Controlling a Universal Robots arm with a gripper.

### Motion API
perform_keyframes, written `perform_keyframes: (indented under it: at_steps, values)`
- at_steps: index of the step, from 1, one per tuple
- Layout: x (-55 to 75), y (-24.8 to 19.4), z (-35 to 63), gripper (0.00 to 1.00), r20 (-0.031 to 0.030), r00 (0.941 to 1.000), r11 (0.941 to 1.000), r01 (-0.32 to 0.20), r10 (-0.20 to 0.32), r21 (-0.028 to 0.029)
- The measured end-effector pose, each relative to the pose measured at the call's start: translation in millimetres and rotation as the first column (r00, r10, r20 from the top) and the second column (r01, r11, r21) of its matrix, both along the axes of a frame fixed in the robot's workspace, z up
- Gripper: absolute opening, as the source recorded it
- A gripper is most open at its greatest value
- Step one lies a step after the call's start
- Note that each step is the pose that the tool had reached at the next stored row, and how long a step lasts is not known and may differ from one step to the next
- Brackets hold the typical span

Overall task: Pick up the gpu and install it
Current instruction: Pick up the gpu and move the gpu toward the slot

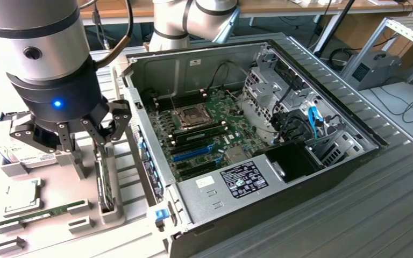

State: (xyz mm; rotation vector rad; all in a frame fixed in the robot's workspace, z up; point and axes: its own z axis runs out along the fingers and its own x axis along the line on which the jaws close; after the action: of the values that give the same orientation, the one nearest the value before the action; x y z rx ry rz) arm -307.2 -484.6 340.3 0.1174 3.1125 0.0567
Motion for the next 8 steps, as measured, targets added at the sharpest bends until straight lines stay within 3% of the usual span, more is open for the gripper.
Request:
perform_keyframes:
  at_steps: [8]
  values:
    - [-0.5, 0.0, -1.8, 0.42, 0.0, 1.0, 1.0, 0.0, 0.0, 0.0]
